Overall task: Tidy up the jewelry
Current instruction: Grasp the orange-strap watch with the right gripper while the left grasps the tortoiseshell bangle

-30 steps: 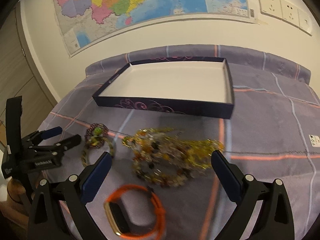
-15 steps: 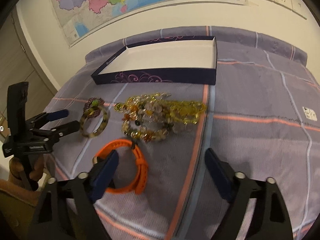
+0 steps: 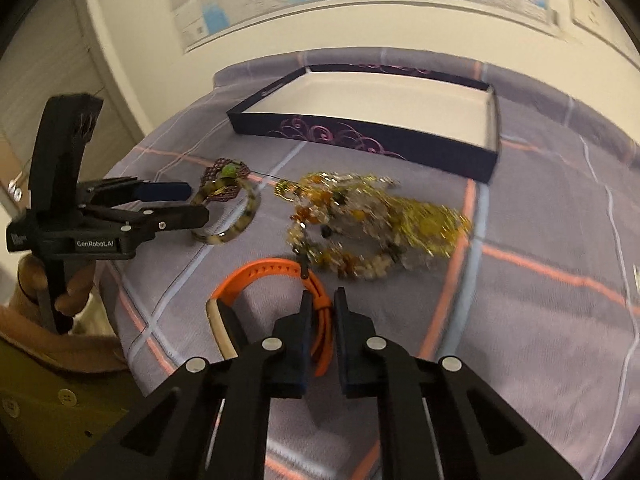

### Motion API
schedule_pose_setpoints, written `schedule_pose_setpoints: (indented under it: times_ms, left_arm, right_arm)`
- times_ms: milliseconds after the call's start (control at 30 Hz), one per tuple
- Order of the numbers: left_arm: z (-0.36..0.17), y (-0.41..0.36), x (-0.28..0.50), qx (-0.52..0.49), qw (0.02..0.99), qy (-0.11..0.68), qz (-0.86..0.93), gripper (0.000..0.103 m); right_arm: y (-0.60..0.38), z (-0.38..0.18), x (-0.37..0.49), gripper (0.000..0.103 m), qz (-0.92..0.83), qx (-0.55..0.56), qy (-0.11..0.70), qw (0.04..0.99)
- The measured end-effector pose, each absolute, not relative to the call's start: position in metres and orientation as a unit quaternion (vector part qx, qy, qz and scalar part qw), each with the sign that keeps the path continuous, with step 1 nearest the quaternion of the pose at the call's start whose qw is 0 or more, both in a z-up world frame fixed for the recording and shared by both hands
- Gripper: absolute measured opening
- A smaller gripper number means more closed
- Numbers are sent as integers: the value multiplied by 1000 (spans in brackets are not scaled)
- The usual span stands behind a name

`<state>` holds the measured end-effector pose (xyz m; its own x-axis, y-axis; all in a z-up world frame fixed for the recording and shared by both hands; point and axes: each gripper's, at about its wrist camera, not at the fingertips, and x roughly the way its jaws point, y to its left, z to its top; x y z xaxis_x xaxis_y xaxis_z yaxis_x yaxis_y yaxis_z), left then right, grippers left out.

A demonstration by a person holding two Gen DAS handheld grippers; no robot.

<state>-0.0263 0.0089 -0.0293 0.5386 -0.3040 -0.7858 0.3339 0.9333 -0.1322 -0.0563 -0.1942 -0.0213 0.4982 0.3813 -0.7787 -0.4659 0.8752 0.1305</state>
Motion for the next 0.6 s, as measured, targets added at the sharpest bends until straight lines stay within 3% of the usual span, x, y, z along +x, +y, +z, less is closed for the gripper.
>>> schedule_pose_setpoints:
  times_ms: [233,333,500,600]
  left_arm:
    - [-29,7,-30,4,863,457,-216,24]
    - [-29,8,-34,7,860,459,-222,17]
    - [-30,10,-39,10,856,461,-232,21]
    - [-29,9,-39,13,857,458,-236,38]
  right_arm:
    - [-178,-19,-44,11,264,-74,424,863]
    - [-189,-17,-48,21,255,-44,430,865]
    - [-212,-18,-57,32,238,23,452,859]
    - [-214,-16,-61,34,244,44,455,855]
